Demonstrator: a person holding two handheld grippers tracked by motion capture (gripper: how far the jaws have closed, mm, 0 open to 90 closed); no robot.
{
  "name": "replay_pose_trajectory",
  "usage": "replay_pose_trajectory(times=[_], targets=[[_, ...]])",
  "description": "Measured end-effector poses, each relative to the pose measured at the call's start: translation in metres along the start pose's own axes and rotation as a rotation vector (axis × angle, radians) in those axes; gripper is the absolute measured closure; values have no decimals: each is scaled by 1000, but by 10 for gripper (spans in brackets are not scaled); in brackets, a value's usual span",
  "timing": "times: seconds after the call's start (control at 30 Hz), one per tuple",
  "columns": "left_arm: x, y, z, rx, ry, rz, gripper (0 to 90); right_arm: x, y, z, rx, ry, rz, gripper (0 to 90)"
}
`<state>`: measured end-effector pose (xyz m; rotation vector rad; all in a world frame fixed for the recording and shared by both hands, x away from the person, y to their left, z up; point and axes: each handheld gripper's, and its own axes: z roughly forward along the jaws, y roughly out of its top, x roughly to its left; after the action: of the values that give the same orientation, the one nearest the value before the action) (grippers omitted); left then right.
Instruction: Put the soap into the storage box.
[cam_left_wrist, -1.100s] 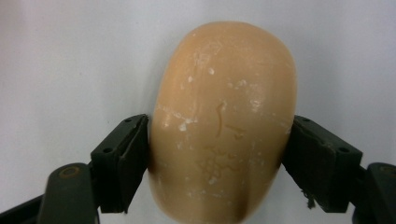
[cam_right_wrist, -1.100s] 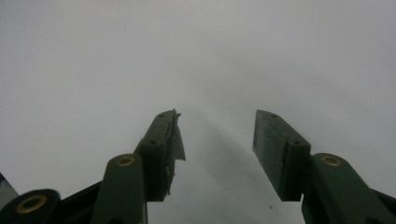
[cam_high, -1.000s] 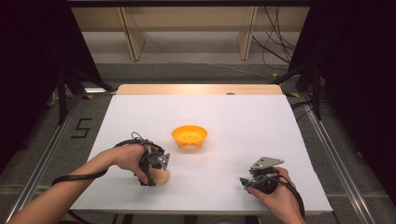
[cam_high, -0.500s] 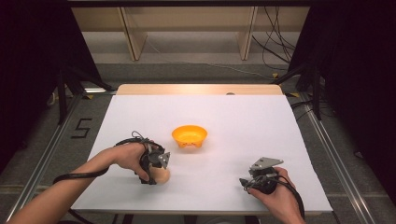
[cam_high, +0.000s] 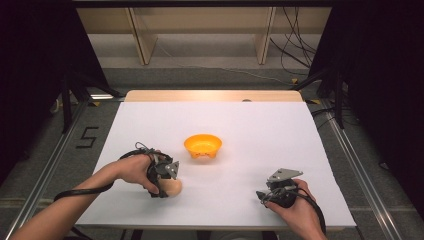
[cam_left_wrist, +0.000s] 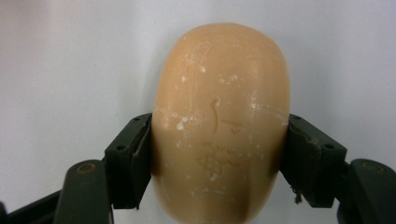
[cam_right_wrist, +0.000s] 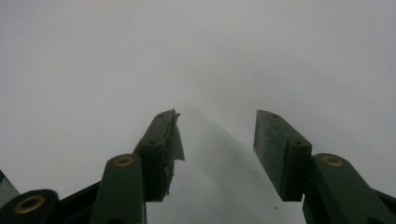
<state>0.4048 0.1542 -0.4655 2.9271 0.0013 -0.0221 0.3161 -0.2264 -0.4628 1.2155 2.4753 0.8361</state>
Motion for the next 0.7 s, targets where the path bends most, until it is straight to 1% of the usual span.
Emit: replay_pose_trajectory(times=[0.1, 0.17, 0.23, 0.33, 0.37, 0.4, 0.47, 0.5, 0.53, 0.57, 0.6, 0.63, 0.67, 0.7], targets=[[-1, -1, 0, -2, 3, -6, 313, 0, 0, 0, 0, 1, 5, 499], [-1, -1, -1, -1, 7, 3, 314, 0, 0, 0, 1, 1, 6, 499], [-1, -1, -1, -9, 11, 0, 314, 0, 0, 1, 0, 2, 7, 498], [-3, -2, -1, -6, 10, 2, 314, 0, 0, 1, 0, 2, 7, 497], [-2, -2, -2, 3, 12, 14, 314, 0, 0, 1, -1, 2, 7, 497], [-3, -3, -2, 1, 15, 12, 315, -1, 0, 1, -7, -1, -5, 497], [-3, -3, -2, -7, 22, 5, 315, -1, 0, 1, -7, -1, -6, 497], [-3, -4, -3, -5, 25, -2, 315, 0, 0, 1, -1, 2, 7, 496], [-3, -4, -3, -5, 25, -2, 316, 0, 0, 1, -1, 2, 7, 496], [-3, -4, -3, -9, 24, -16, 316, 0, 0, 1, -1, 2, 7, 496], [-3, -4, -3, -9, 24, -16, 316, 0, 0, 1, -1, 2, 7, 496], [-3, -5, -5, -9, 26, -19, 316, -1, 0, 2, -6, 0, -4, 496], [-3, -5, -5, -9, 26, -19, 316, -1, 0, 2, -6, 0, -4, 496], [-3, -6, -6, -20, 31, -32, 316, -1, 0, 2, -7, -1, -6, 496]])
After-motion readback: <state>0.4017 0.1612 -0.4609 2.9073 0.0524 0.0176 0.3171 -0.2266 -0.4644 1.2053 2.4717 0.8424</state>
